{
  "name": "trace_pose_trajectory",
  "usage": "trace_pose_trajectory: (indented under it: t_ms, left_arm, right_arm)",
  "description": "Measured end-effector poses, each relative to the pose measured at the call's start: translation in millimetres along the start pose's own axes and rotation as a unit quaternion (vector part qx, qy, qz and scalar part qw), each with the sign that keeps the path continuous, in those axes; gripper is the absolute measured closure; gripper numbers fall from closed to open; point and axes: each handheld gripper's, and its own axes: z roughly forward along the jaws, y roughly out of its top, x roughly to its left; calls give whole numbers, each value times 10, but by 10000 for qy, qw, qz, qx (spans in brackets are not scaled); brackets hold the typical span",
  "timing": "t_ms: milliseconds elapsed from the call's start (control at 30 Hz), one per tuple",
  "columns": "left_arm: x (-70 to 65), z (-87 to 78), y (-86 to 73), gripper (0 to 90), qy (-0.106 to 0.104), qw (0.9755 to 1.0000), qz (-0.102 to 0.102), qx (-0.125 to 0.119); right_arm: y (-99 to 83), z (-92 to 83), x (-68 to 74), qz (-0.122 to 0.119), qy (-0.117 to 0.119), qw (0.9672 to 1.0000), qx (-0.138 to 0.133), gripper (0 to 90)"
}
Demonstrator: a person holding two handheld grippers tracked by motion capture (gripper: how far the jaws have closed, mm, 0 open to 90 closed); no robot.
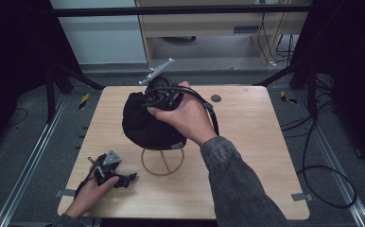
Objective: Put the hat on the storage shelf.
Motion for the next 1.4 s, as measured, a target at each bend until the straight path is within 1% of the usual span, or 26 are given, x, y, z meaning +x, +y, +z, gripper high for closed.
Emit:
trace_pose_trajectory:
  t_ms: [133, 267, 400, 533, 600, 733, 800, 833, 867, 900, 933, 1067, 1200, 1267, 1400]
  left_arm:
    - [0, 0, 0, 0, -1, 10000, 1, 1]
    - [0, 0, 0, 0, 0, 10000, 2, 0]
    - [0, 0, 0, 0, 0, 10000, -1, 0]
    - [0, 0, -1, 0, 0, 10000, 1, -5]
    - [0, 0, -1, 0, 0, 10000, 2, -3]
    - [0, 0, -1, 0, 0, 10000, 2, -1]
    - [0, -1, 0, 0, -2, 10000, 0, 1]
    - [0, 0, -1, 0, 1, 10000, 2, -2]
    - [0, 0, -1, 0, 2, 10000, 0, -4]
    - [0, 0, -1, 0, 3, 10000, 2, -4]
    - [0, 0, -1, 0, 3, 10000, 2, -3]
    - [-1, 1, 0, 0, 3, 10000, 1, -3]
    - [0, 2, 1, 0, -2, 10000, 4, -2]
    - [1, 2, 1, 0, -5, 10000, 6, -2]
    - [0, 1, 1, 0, -6, 10000, 5, -2]
  right_arm:
    - [2, 36, -34, 47, -30, 10000, 36, 744]
    - [-2, 67, -69, 102, -51, 9999, 95, 700]
    - [-10, 72, -59, 104, -72, 9998, 131, 684]
    - [-17, 55, -57, 75, -96, 9998, 141, 680]
    - [-36, 10, -61, 106, -103, 9998, 121, 636]
    - [-71, -39, -67, 112, -109, 9997, 167, 619]
    - [-86, -40, -69, 109, -109, 9997, 188, 625]
    - [-98, -41, -64, 79, -107, 9996, 231, 644]
    - [-106, -48, -62, 57, -117, 9996, 240, 632]
    - [-117, -57, -58, 79, -84, 9996, 253, 648]
    - [-129, -72, -54, 54, -101, 9996, 253, 647]
    - [-151, -90, -73, 121, -109, 9996, 226, 643]
    - [-140, -70, -74, 156, -62, 9996, 219, 626]
    - [-135, -72, -67, 165, -11, 9997, 195, 608]
    - [-126, -96, -37, 178, 15, 9998, 133, 593]
